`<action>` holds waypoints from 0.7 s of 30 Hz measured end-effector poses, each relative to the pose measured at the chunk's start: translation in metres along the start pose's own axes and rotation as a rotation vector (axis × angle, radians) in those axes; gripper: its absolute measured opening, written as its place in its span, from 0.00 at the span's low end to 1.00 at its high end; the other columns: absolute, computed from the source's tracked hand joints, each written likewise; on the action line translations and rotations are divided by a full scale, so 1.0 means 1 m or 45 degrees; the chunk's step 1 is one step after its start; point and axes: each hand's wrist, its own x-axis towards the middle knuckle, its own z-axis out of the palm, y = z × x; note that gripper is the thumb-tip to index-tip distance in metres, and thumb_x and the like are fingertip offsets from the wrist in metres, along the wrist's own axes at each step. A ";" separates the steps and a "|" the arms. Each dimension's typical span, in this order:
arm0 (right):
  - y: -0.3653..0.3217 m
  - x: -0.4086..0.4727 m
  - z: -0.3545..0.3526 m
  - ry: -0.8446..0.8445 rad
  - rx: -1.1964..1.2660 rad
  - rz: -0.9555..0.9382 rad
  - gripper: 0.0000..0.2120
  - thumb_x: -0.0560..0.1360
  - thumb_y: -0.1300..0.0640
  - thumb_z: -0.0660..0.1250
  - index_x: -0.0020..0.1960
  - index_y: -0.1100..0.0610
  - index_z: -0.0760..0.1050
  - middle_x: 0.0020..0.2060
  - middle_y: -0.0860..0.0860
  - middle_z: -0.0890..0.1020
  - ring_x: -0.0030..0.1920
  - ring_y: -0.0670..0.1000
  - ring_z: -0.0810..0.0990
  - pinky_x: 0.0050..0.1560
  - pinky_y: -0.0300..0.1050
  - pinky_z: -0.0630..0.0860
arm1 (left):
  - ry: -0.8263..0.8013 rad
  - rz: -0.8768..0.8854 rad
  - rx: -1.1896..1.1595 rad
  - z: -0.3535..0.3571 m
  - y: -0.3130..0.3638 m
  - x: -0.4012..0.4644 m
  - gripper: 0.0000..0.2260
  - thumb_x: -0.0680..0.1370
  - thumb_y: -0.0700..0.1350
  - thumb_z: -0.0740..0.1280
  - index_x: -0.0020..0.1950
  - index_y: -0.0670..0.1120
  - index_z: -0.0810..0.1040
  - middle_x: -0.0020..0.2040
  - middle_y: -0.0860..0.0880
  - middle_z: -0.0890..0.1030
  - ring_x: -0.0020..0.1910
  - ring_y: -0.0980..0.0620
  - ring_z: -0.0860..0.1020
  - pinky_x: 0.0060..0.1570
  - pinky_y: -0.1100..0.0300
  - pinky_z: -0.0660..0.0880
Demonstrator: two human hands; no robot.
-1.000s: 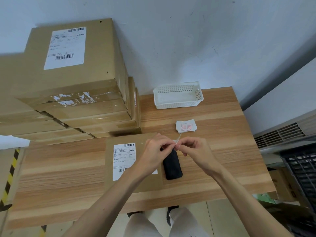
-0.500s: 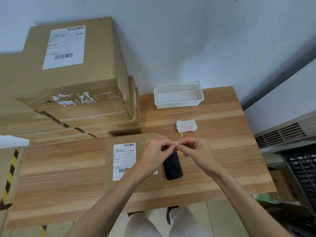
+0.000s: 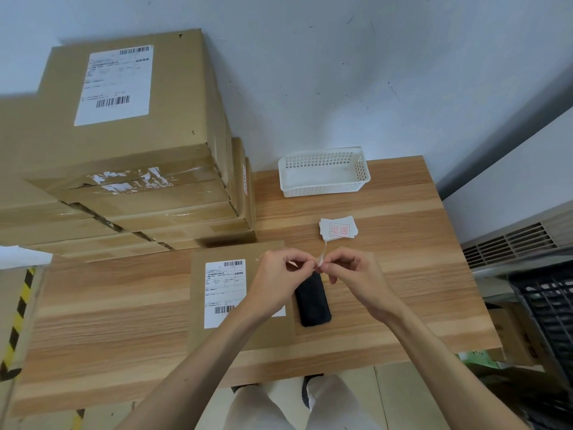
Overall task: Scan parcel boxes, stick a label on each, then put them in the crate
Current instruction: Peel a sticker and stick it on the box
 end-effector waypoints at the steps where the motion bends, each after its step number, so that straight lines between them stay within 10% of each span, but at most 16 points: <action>1: 0.000 0.000 0.000 -0.007 0.000 -0.005 0.02 0.76 0.68 0.71 0.45 0.65 0.83 0.41 0.62 0.84 0.35 0.48 0.77 0.40 0.39 0.75 | -0.016 -0.001 -0.004 0.000 0.000 0.000 0.05 0.78 0.40 0.73 0.44 0.46 0.88 0.40 0.54 0.86 0.36 0.63 0.77 0.39 0.69 0.71; 13: 0.002 -0.001 0.000 -0.098 -0.165 -0.044 0.08 0.77 0.66 0.71 0.43 0.56 0.85 0.36 0.48 0.84 0.37 0.41 0.77 0.40 0.35 0.72 | -0.057 0.238 0.325 -0.001 -0.007 0.002 0.06 0.75 0.38 0.74 0.44 0.48 0.88 0.38 0.59 0.82 0.43 0.58 0.78 0.44 0.67 0.72; 21: 0.004 -0.001 0.005 0.007 -0.111 0.019 0.03 0.75 0.66 0.73 0.43 0.62 0.85 0.38 0.56 0.85 0.37 0.43 0.78 0.40 0.37 0.74 | -0.005 -0.101 0.015 0.003 -0.002 -0.003 0.07 0.76 0.38 0.72 0.40 0.46 0.86 0.37 0.54 0.85 0.36 0.61 0.79 0.37 0.69 0.71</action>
